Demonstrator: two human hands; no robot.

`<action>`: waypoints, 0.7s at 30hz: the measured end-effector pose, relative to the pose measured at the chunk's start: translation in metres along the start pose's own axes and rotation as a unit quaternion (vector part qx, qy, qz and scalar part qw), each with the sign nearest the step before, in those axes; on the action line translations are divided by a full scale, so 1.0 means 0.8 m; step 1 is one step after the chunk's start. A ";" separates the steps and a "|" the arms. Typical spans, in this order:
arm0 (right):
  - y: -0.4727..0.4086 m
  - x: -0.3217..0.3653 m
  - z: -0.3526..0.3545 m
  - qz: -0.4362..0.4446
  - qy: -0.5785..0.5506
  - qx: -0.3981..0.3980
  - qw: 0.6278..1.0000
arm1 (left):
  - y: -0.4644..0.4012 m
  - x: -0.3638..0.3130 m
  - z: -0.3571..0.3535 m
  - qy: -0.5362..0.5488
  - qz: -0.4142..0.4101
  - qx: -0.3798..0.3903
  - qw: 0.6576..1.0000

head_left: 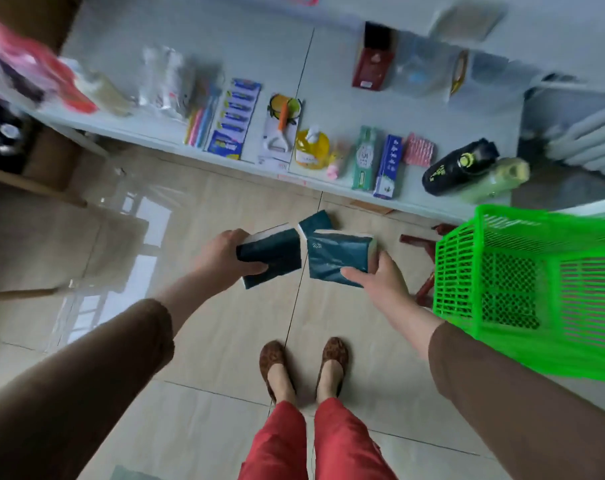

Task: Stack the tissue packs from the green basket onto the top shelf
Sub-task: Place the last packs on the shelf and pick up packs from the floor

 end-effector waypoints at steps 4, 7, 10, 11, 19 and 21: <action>0.094 0.122 0.114 0.102 -0.036 -0.058 0.992 | 0.076 -0.140 0.106 -0.018 -0.088 -0.059 0.994; 0.143 0.188 0.192 0.156 -0.060 -0.104 0.980 | 0.118 -0.227 0.164 -0.014 -0.164 -0.100 0.981; 0.165 0.231 0.258 0.211 -0.051 -0.137 0.967 | 0.135 -0.301 0.203 -0.011 -0.215 -0.119 0.969; 0.167 0.241 0.278 0.224 -0.047 -0.145 0.963 | 0.135 -0.325 0.212 -0.023 -0.234 -0.122 0.964; 0.100 0.270 0.425 0.241 -0.094 -0.226 0.939 | 0.066 -0.534 0.233 -0.120 -0.362 -0.118 0.917; 0.071 0.275 0.459 0.236 -0.096 -0.236 0.938 | 0.036 -0.586 0.231 -0.134 -0.382 -0.126 0.906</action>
Point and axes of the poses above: each hand's wrist, its own y-axis away from the middle knuckle, its own z-axis out of the back of the hand, x = y × z, the point moved 6 cm from there along -y, towards the middle knuckle, and after that the axes turned 15 degrees about y, right-handed, at the moved point
